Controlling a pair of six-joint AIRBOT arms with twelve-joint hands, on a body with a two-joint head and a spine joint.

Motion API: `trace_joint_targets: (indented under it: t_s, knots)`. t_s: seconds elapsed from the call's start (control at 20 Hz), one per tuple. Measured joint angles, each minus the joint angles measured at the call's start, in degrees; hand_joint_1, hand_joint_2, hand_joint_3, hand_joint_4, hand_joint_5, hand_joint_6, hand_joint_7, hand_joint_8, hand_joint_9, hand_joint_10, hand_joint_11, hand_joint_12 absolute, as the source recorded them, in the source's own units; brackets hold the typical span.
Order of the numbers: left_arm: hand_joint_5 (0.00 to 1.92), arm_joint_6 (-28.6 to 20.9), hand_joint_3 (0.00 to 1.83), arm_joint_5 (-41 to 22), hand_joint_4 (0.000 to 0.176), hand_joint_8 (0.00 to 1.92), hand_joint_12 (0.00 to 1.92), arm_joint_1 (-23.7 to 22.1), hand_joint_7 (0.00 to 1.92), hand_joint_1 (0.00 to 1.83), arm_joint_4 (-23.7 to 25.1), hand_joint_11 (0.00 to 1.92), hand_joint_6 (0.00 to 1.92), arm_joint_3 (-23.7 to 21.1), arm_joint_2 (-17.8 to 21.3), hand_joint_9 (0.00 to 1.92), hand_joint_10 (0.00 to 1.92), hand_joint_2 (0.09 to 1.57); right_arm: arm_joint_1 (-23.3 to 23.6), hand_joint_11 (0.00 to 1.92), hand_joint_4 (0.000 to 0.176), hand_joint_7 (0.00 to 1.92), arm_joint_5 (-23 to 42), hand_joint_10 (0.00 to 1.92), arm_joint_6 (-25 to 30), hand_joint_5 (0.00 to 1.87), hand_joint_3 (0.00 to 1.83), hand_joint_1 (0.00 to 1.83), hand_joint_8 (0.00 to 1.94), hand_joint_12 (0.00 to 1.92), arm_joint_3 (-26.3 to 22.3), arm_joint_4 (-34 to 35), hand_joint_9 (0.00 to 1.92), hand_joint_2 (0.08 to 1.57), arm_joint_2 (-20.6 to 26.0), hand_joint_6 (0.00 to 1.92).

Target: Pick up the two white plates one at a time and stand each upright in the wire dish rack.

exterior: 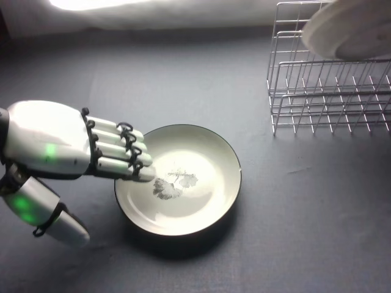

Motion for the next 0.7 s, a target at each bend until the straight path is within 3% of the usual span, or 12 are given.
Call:
trace_joint_targets:
  t_s: [0.1, 0.15, 0.2, 0.3, 0.6, 0.65, 0.7]
  knots:
    - [0.01, 0.2, 0.0, 0.2, 0.0, 0.0, 0.0, 0.8, 0.0, 0.0, 0.4, 0.0, 0.0, 0.0, -0.3, 0.0, 0.0, 1.1, -1.3, 0.94, 0.0, 1.16, 1.4, 0.94, 0.0, 0.99, 0.0, 1.39, 0.56, 0.93, 1.2, 0.0, 1.06, 1.06, 0.0, 0.98]
    - [0.01, 0.2, 0.0, 0.2, 0.0, 0.0, 0.0, 0.9, 0.0, 0.0, 0.7, 0.0, 0.0, 0.0, -0.4, 0.0, 0.0, 1.11, -1.7, 0.87, 0.0, 1.14, 1.8, 0.84, 0.1, 0.97, 0.01, 1.47, 0.57, 1.36, 1.6, 0.0, 1.06, 1.06, 0.0, 0.97]
    - [0.02, 0.2, 0.0, 0.3, 0.0, 0.0, 0.0, 0.9, 0.01, 0.0, 0.4, 0.0, 0.01, 0.0, -0.4, 0.0, 0.0, 1.11, -2.0, 0.86, 0.0, 1.16, 1.9, 0.93, 0.1, 0.99, 0.0, 1.41, 0.56, 1.13, 2.0, -0.1, 1.05, 1.06, -0.1, 0.98]
    - [0.02, 0.2, 0.0, 0.5, 0.0, 0.0, 0.0, 1.0, 0.01, 0.0, 0.1, 0.0, 0.0, 0.0, -0.5, 0.0, 0.0, 1.11, -2.0, 0.91, 0.0, 1.16, 2.0, 0.95, 0.3, 0.98, 0.0, 1.39, 0.58, 0.97, 3.1, -0.1, 1.07, 1.06, -0.8, 0.97]
    - [0.04, 0.3, 0.0, 1.4, 0.0, 0.01, 0.0, 1.2, 0.02, 0.0, 0.1, 0.0, 0.02, 0.4, -0.5, 0.0, 0.0, 1.11, -2.8, 0.86, 0.0, 1.1, 1.4, 1.05, -0.1, 0.95, 0.0, 1.39, 0.71, 1.0, 8.5, -0.1, 1.0, 1.08, -4.3, 1.02]
    - [0.04, 0.3, 0.0, 1.3, 0.0, 0.0, 0.0, 1.2, 0.01, 0.0, 0.1, 0.0, 0.01, 0.4, -0.5, 0.0, 0.0, 1.11, -2.8, 0.83, 0.0, 1.1, 1.4, 0.92, -0.1, 0.95, 0.0, 1.47, 0.65, 1.42, 10.0, -0.5, 1.03, 1.08, -5.4, 0.96]
    - [0.04, 0.3, 0.0, 1.3, 0.0, 0.0, 0.0, 1.3, 0.02, 0.0, 0.1, 0.0, 0.01, 0.4, -0.5, 0.0, 0.0, 1.11, -2.8, 0.8, 0.0, 1.1, 1.4, 1.02, 0.0, 0.95, 0.0, 1.4, 0.69, 1.19, 11.1, -1.3, 1.0, 1.08, -6.4, 1.0]
